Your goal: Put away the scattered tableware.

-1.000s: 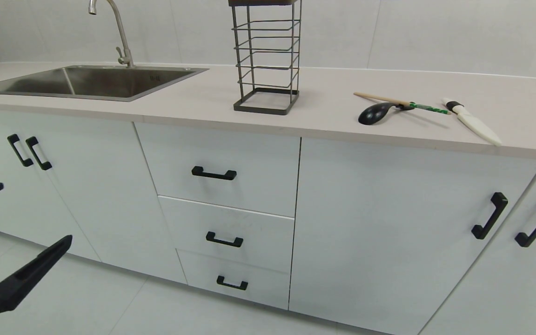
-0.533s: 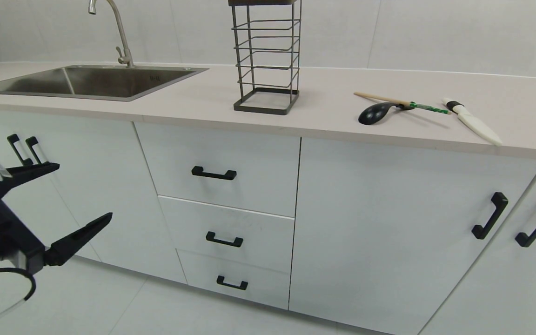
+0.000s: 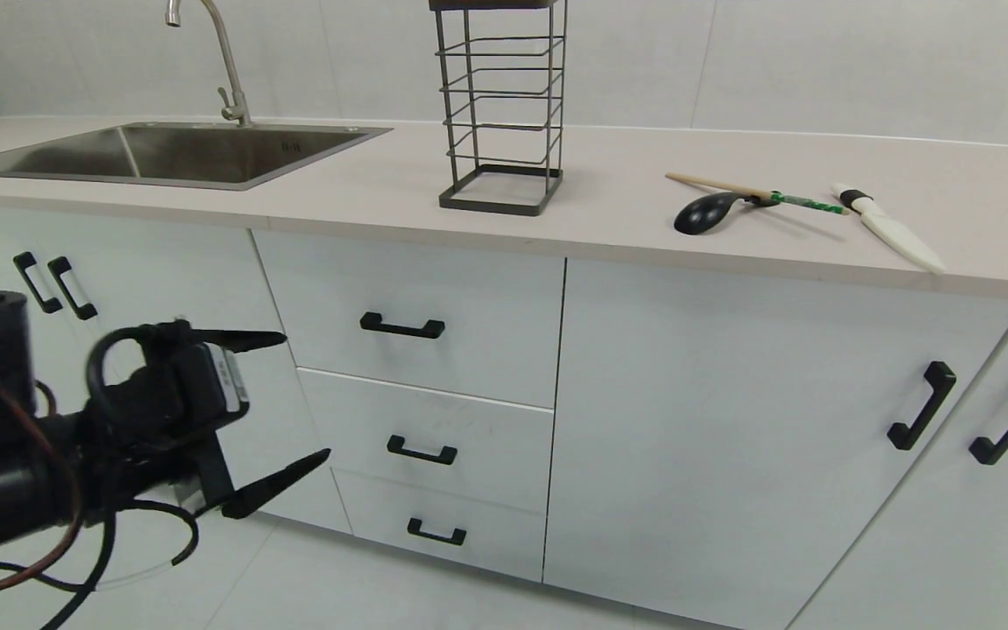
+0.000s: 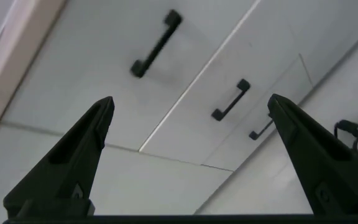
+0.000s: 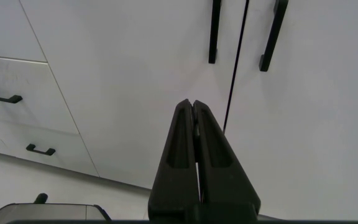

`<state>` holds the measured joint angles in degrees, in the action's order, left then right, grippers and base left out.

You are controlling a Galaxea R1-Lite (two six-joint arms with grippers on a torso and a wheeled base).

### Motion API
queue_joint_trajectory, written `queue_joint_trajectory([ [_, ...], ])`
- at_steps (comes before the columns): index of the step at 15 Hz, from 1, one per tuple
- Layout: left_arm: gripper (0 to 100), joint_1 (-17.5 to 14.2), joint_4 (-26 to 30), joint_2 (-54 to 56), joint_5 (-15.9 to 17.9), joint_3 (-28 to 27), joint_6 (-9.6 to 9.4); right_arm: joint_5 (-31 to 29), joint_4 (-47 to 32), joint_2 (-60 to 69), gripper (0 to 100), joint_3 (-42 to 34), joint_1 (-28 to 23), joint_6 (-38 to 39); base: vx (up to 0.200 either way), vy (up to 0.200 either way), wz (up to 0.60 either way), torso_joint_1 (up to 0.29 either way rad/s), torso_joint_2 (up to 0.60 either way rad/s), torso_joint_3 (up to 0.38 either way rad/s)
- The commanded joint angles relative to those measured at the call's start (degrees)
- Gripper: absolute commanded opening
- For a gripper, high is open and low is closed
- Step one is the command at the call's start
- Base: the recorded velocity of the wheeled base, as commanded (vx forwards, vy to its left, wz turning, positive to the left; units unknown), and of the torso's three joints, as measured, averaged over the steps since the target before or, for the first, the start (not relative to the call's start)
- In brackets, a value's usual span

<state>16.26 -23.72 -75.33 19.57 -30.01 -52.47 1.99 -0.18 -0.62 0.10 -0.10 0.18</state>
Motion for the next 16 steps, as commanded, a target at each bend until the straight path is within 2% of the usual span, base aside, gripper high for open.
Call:
queue_joint_trajectory([
  [1, 100, 2.7, 0.3, -7.0, 0.6, -0.3, -2.46, 0.0, 0.0, -0.1, 0, 0.0, 0.0, 0.0, 0.000, 0.000, 0.00, 0.000, 0.00, 0.000],
  [3, 100, 5.5, 0.1, -12.8, 0.6, -0.7, -2.55, 0.0, 0.0, -0.1, 0, 0.0, 0.0, 0.0, 0.000, 0.000, 0.00, 0.000, 0.00, 0.000],
  [6, 100, 6.1, -0.4, -18.0, 0.0, -0.7, -2.81, 0.0, 0.0, -0.1, 0, 0.0, 0.0, 0.0, 0.000, 0.000, 0.00, 0.000, 0.00, 0.000],
  [7, 100, 6.1, -0.4, -19.3, -0.1, -1.4, -3.69, 0.0, 0.0, -0.1, 0, 0.0, 0.0, 0.0, 0.000, 0.000, 0.00, 0.000, 0.00, 0.000],
  [9, 100, 6.1, -0.4, -22.6, -1.3, -3.4, -7.65, 0.0, 0.0, -0.1, 0, 0.0, 0.0, 0.0, 0.000, 0.000, 0.00, 0.000, 0.00, 0.000],
  [11, 100, 6.1, -0.3, -25.5, -1.8, -4.3, -12.75, 0.0, 0.0, -0.1, 0, 0.0, 0.0, 0.0, 0.000, 0.000, 0.00, 0.000, 0.00, 0.000],
  [12, 100, 6.1, -0.2, -26.7, -3.0, -4.2, -16.35, 0.0, 0.0, -0.1, 0, 0.0, 0.0, 0.0, 0.000, 0.000, 0.00, 0.000, 0.00, 0.000],
  [13, 100, 6.0, -0.2, -27.5, -3.7, -4.2, -18.55, 0.0, 0.0, -0.1, 0, 0.0, 0.0, 0.0, 0.000, 0.000, 0.00, 0.000, 0.00, 0.000],
  [14, 100, 5.0, -0.4, -30.2, -5.5, -4.1, -23.38, 0.0, 0.0, -0.1, 0, 0.0, 0.0, 0.0, 0.000, 0.000, 0.00, 0.000, 0.00, 0.000],
  [16, 100, 4.5, -0.5, -32.6, -6.5, -4.4, -24.00, 0.0, 0.0, -0.1, 0, 0.0, 0.0, 0.0, 0.000, 0.000, 0.00, 0.000, 0.00, 0.000],
])
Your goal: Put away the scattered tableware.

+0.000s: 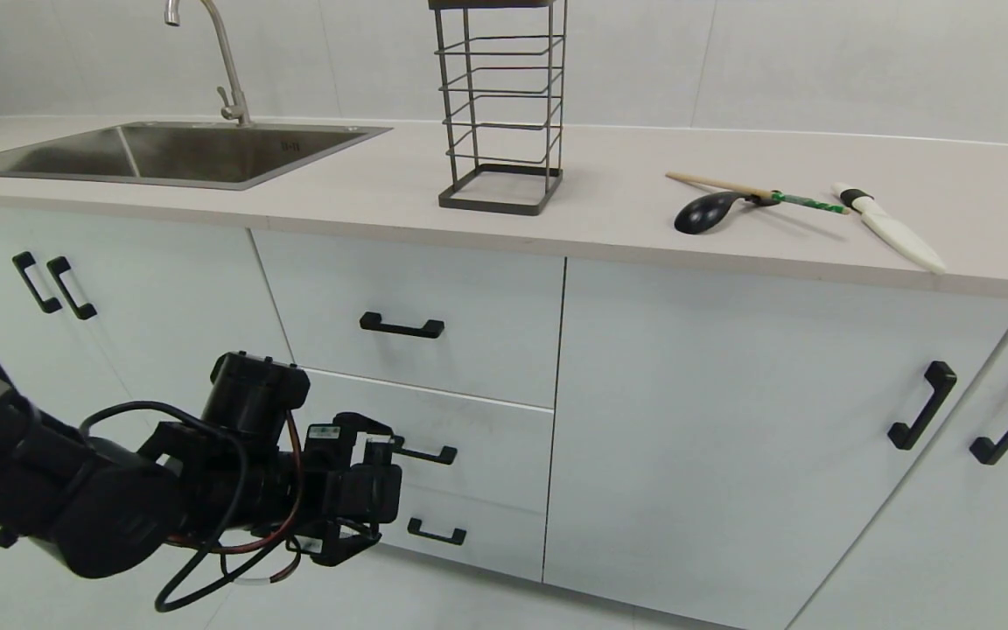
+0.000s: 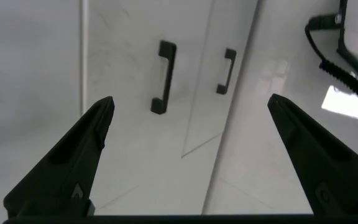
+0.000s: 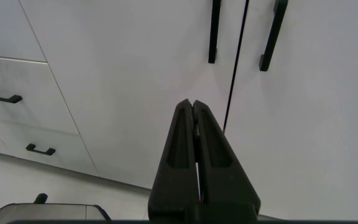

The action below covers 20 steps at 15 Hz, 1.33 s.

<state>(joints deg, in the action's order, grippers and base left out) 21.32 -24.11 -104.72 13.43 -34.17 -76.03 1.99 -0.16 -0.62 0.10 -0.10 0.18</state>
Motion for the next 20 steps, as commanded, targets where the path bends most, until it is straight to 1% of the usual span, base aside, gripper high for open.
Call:
queue_joint_trajectory([
  [1, 100, -0.4, -0.4, -4.0, -0.6, -0.5, -0.34, 0.0, 0.0, -0.1, 0, 0.0, 0.0, 0.0, 0.000, 0.000, 0.00, 0.000, 0.00, 0.000],
  [2, 100, 0.0, -2.2, -5.8, -1.0, -0.7, -0.26, 0.0, 0.0, -0.1, 0, 0.0, 0.0, 0.0, 0.000, 0.000, 0.00, 0.000, 0.00, 0.000],
  [5, 100, 0.0, -6.0, -10.4, -1.3, -0.9, -0.08, 0.0, 0.0, -0.1, 0, 0.0, 0.0, 0.0, 0.000, 0.000, 0.00, 0.000, 0.00, 0.000],
  [7, 100, -0.3, -9.4, -14.1, -2.3, -2.3, 0.45, 0.0, 0.0, -0.1, 0, 0.0, 0.0, 0.0, 0.000, 0.000, 0.00, 0.000, 0.00, 0.000],
  [8, 100, -0.7, -12.3, -17.5, -2.6, -4.3, 0.45, 0.0, 0.0, -0.1, 0, 0.0, 0.0, 0.0, 0.000, 0.000, 0.00, 0.000, 0.00, 0.000],
  [10, 100, -0.7, -12.8, -20.5, -2.7, -6.3, 0.36, 0.0, 0.0, -0.1, 0, 0.0, 0.0, 0.0, 0.000, 0.000, 0.00, 0.000, 0.00, 0.000],
  [13, 100, -0.8, -13.1, -22.6, -2.7, -7.9, 0.36, 0.0, 0.0, -0.1, 0, 0.0, 0.0, 0.0, 0.000, 0.000, 0.00, 0.000, 0.00, 0.000],
  [15, 100, -1.8, -13.1, -24.1, -2.6, -9.8, 0.18, 0.0, 0.0, -0.1, 0, 0.0, 0.0, 0.0, 0.000, 0.000, 0.00, 0.000, 0.00, 0.000],
  [20, 100, -3.0, -13.6, -28.9, -2.6, -14.3, 0.10, 0.0, 0.0, -0.1, 0, 0.0, 0.0, 0.0, 0.000, 0.000, 0.00, 0.000, 0.00, 0.000],
])
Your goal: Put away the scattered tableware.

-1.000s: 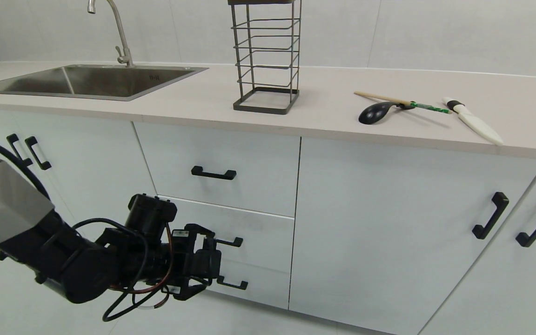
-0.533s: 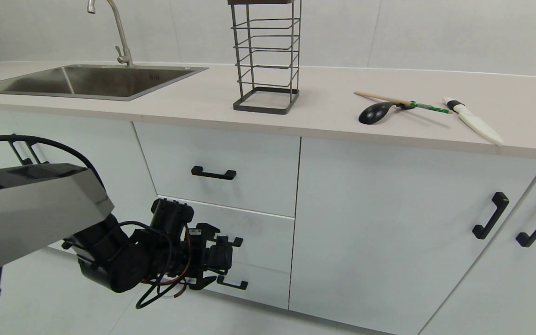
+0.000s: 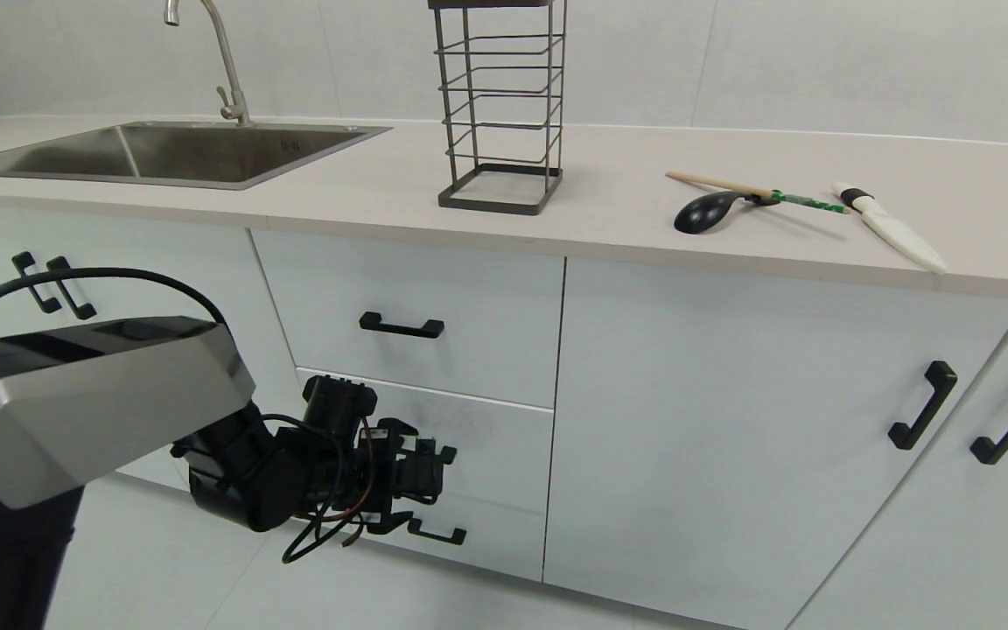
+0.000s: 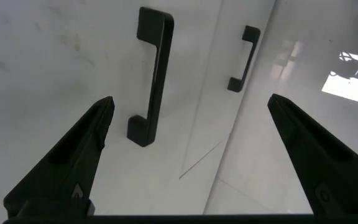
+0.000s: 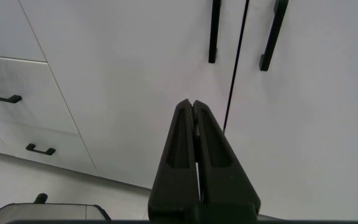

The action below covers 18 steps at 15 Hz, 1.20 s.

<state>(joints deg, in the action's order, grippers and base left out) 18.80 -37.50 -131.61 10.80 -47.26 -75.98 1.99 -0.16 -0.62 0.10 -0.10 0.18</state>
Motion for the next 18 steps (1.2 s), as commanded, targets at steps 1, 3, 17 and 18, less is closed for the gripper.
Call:
queue_joint_trajectory([
  [1, 100, -0.5, -0.6, -2.8, 0.0, -2.0, 0.05, 0.0, 0.0, -0.1, 0, 0.0, 0.0, 0.0, 0.000, 0.000, 0.00, 0.000, 0.00, 0.000],
  [3, 100, -0.3, -0.6, -4.4, 0.1, -2.9, 0.13, 0.0, 0.0, -0.1, 0, 0.0, 0.0, 0.0, 0.000, 0.000, 0.00, 0.000, 0.00, 0.000],
  [17, 100, 0.8, -1.9, -7.9, 0.1, -1.1, -0.13, 0.0, 0.0, -0.1, 0, 0.0, 0.0, 0.0, 0.000, 0.000, 0.00, 0.000, 0.00, 0.000],
  [18, 100, 1.3, -1.9, -7.6, 0.2, 0.2, -0.13, 0.0, 0.0, -0.1, 0, 0.0, 0.0, 0.0, 0.000, 0.000, 0.00, 0.000, 0.00, 0.000],
])
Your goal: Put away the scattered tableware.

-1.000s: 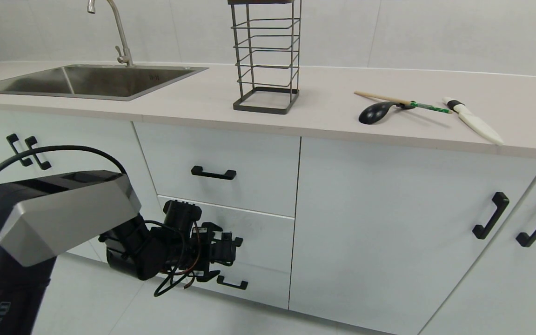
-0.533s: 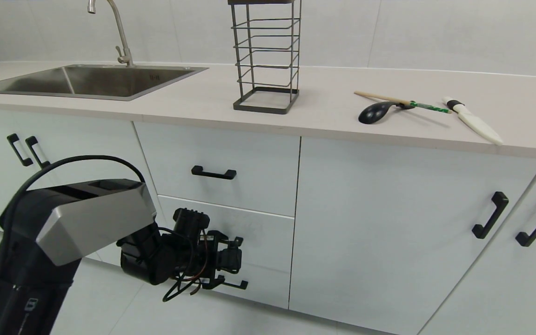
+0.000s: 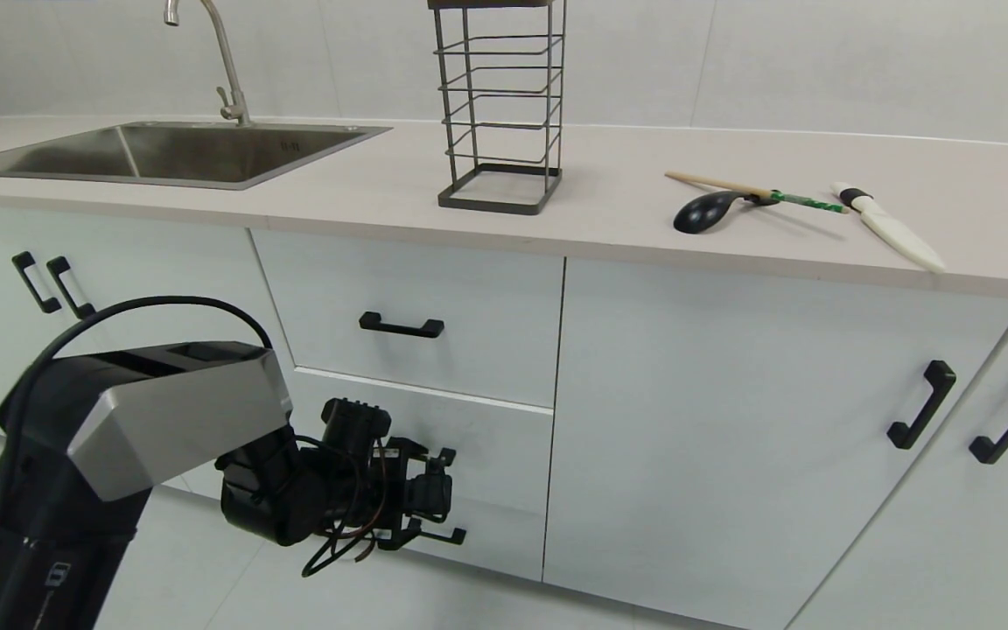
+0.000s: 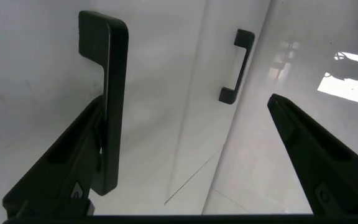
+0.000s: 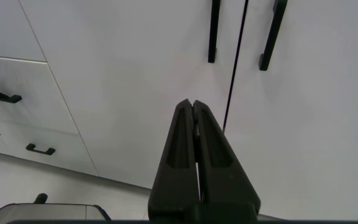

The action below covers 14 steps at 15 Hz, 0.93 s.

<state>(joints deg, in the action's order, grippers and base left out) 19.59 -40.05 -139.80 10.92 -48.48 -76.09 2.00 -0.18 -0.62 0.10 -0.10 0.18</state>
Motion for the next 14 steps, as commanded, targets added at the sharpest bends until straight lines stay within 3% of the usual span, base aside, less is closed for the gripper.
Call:
queue_joint_trajectory([
  [1, 100, 0.8, 0.7, 1.1, 0.1, 2.3, 0.16, 0.0, 0.0, -0.1, 0, 0.0, 0.0, 0.0, 0.000, 0.000, 0.00, 0.000, 0.00, 0.000],
  [7, 100, 0.7, 0.7, 6.0, 0.4, 6.9, 0.42, 0.0, 0.0, -0.1, 0, 0.0, 0.0, 0.0, 0.000, 0.000, 0.00, 0.000, 0.00, 0.000],
  [11, 100, 0.8, -5.8, 20.1, 0.4, 17.6, 1.21, 0.0, 0.0, -0.1, 0, 0.0, 0.0, 0.0, 0.000, 0.000, 0.00, 0.000, 0.00, 0.000],
  [14, 100, 3.0, -5.8, 31.6, 0.4, 28.6, 1.47, 0.0, 0.0, -0.1, 0, 0.0, 0.0, 0.0, 0.000, 0.000, 0.00, 0.000, 0.00, 0.000],
])
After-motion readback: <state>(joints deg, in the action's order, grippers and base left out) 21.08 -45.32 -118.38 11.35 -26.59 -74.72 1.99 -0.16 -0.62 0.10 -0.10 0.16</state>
